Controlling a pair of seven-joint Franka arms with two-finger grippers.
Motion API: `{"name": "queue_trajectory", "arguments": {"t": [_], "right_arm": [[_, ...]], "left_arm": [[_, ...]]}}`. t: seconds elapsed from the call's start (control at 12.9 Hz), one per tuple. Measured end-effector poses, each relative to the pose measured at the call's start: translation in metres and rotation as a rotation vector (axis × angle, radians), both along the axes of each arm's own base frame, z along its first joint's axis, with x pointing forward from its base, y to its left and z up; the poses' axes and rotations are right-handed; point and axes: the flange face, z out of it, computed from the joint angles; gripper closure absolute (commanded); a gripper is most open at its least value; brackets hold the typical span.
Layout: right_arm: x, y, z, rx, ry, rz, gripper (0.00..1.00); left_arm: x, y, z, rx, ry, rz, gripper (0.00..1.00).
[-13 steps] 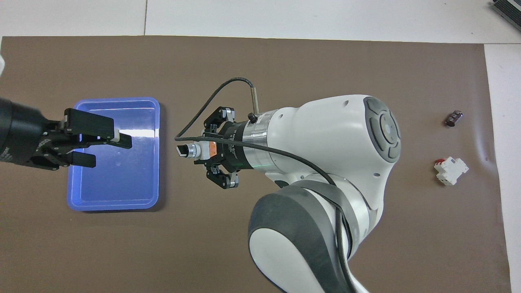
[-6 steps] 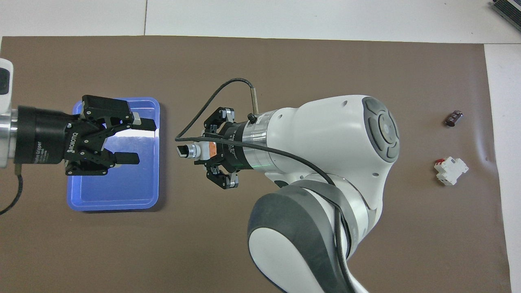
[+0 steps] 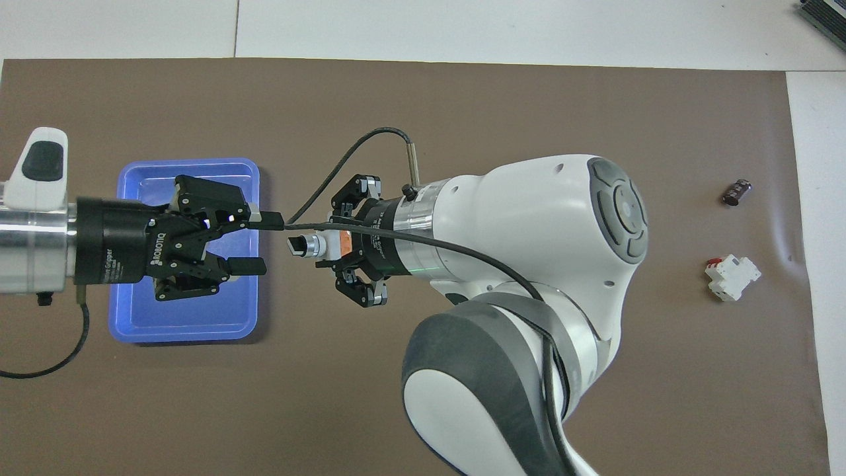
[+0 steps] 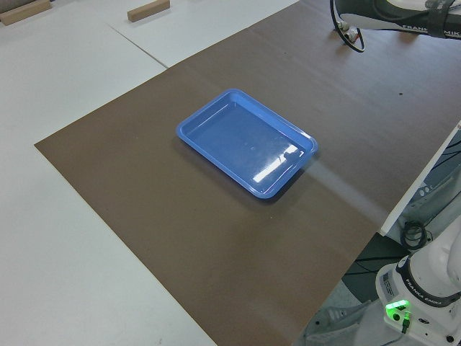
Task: Turn and place switch with both arms
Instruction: 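Hold the switch with the right gripper while the left gripper reaches it, then close the left gripper on the switch held by the right gripper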
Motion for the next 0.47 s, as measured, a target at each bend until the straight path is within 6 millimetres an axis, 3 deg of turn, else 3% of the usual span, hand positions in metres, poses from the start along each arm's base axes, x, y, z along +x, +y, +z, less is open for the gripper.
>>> {"name": "queue_trajectory", "arguments": {"t": [0.16, 0.47], "right_arm": [[0.000, 0.000, -0.001, -0.001, 0.002, 0.000, 1.00], [0.000, 0.000, -0.002, -0.002, 0.003, 0.000, 1.00]], "left_arm": [[-0.003, -0.005, 0.000, -0.010, -0.003, 0.004, 0.50], [-0.003, -0.016, -0.011, -0.008, -0.021, 0.042, 0.51]]}}
